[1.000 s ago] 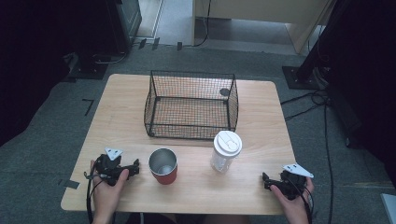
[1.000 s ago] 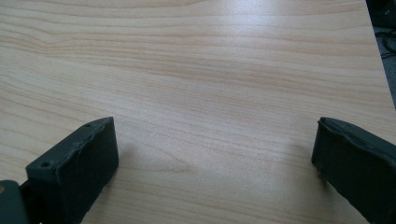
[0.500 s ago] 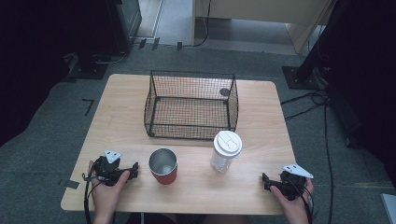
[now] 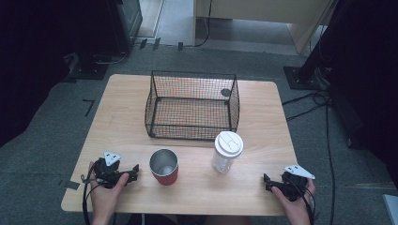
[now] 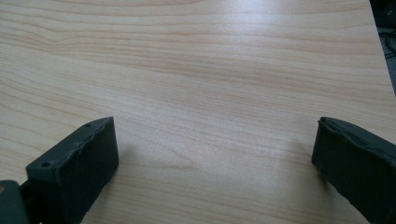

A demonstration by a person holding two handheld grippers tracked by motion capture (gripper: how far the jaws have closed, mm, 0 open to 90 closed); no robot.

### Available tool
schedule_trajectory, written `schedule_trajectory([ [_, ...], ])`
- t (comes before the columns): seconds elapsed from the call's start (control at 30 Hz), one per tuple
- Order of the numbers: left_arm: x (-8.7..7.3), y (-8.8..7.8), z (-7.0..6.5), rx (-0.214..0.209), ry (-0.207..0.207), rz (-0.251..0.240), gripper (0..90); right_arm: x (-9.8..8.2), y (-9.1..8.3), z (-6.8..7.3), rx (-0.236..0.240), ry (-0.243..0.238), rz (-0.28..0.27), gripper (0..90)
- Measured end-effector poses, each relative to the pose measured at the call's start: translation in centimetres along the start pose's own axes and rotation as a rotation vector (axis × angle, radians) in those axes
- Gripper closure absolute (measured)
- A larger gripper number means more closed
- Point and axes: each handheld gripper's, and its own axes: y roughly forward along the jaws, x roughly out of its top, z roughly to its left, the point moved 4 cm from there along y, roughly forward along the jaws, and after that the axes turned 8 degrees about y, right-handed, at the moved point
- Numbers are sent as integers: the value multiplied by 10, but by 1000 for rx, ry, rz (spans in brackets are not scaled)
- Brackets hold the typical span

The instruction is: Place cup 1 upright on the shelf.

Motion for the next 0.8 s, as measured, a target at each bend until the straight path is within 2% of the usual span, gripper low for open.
schedule_trajectory([
  [0.2, 12, -26, -6, -48, 25, -81, 1, 0, 0, 0, 3, -1, 2, 4],
  [0.43, 24, -49, -13, -78, 42, -124, 1, 0, 0, 0, 3, -1, 2, 5],
  [0.7, 42, -82, -25, -134, 69, -207, 1, 0, 0, 0, 5, -2, 3, 5],
  [0.73, 46, -90, -29, -156, 71, -232, 1, 0, 0, 0, 5, -3, 2, 4],
  [0.8, 48, -93, -31, -169, 73, -245, 1, 0, 0, 0, 5, -3, 2, 4],
])
